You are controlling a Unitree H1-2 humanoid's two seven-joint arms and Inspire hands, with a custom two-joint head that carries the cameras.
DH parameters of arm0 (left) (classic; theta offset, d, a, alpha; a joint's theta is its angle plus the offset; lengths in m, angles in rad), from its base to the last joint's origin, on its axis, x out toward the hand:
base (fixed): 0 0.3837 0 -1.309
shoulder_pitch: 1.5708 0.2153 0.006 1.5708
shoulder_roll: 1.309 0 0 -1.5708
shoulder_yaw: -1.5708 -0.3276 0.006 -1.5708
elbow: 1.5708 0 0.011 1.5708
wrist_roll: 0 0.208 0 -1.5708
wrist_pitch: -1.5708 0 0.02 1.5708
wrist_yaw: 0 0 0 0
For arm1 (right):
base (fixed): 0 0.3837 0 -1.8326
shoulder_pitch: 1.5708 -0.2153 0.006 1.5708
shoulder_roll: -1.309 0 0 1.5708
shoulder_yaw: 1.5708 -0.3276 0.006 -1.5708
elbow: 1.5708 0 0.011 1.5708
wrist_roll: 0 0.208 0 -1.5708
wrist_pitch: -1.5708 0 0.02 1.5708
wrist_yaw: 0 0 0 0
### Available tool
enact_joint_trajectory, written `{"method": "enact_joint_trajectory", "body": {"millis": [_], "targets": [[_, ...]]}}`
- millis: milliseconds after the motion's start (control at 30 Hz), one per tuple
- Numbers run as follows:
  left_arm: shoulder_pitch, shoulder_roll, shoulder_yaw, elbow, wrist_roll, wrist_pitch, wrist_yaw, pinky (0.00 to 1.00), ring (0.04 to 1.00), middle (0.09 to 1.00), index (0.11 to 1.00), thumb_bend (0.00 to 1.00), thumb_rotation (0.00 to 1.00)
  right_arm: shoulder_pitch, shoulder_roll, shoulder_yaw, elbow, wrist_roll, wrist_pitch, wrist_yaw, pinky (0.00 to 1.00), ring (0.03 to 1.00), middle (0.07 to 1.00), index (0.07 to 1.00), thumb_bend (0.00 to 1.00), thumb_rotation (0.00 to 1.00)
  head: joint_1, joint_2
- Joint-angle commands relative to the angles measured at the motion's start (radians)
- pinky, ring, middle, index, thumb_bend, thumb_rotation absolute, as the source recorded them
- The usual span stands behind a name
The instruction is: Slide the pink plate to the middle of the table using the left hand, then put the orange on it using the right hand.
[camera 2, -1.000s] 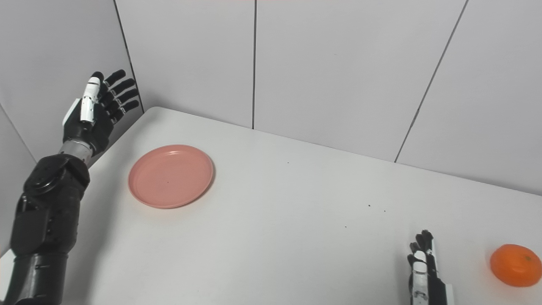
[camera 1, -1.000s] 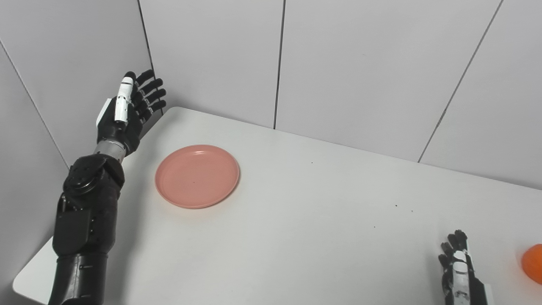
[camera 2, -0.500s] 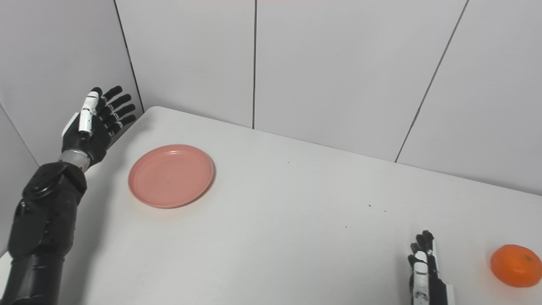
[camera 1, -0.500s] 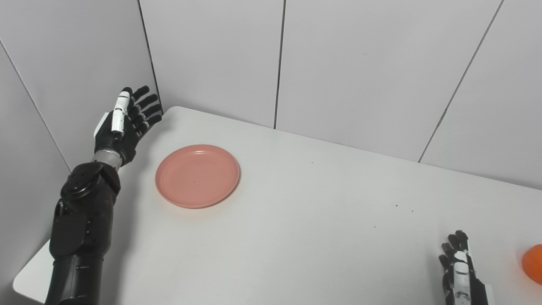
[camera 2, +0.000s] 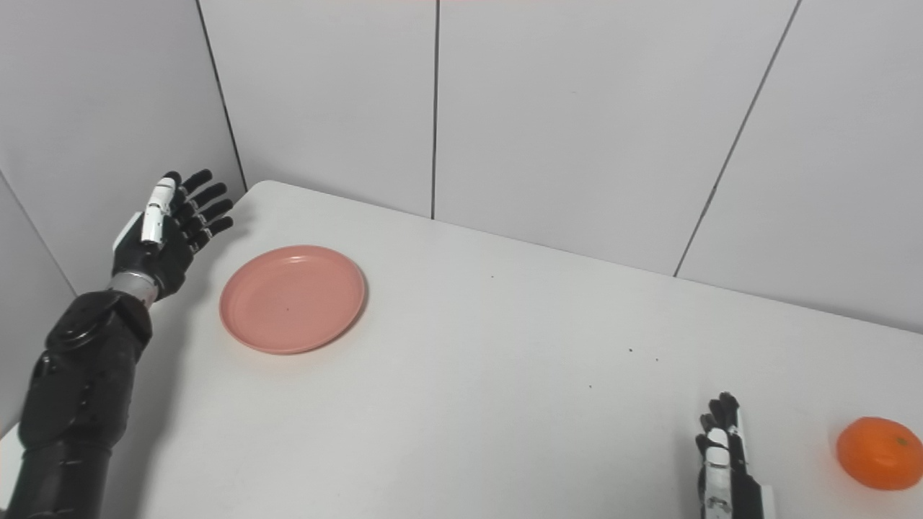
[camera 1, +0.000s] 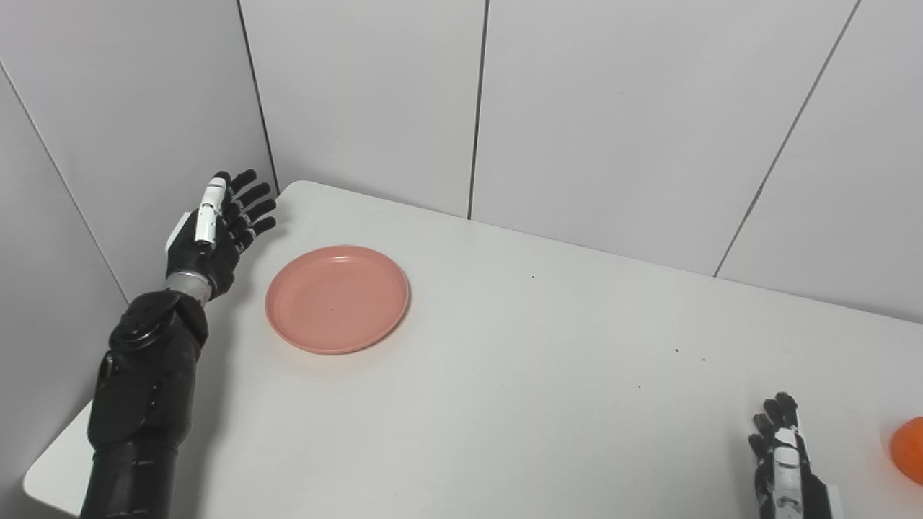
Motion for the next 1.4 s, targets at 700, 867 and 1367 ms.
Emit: {"method": "enact_joint_trajectory", "body": {"millis": [700,867,1367], "targets": [[-0.003,0.007,-0.004,0.097,-0.006,-0.122,-0.052,0.86,0.864,0.868,0.858,0.27,1.00,-0.005,-0.010,-0.005,-0.049,0.007,-0.008,0.004,1.00,0.979,0.977,0.979,0.32,1.00,0.004,0.000],[-0.006,-0.008,0.005,0.112,-0.023,-0.107,-0.047,0.86,0.862,0.872,0.862,0.27,1.00,-0.004,-0.012,-0.006,-0.054,0.005,-0.003,0.003,1.00,0.977,0.974,0.974,0.33,1.00,0.007,0.002],[-0.006,-0.015,-0.016,0.158,-0.006,-0.145,-0.046,0.86,0.853,0.857,0.850,0.26,1.00,-0.006,-0.010,-0.005,-0.048,-0.001,-0.013,0.001,1.00,0.974,0.972,0.972,0.33,1.00,0.008,0.002]]}}
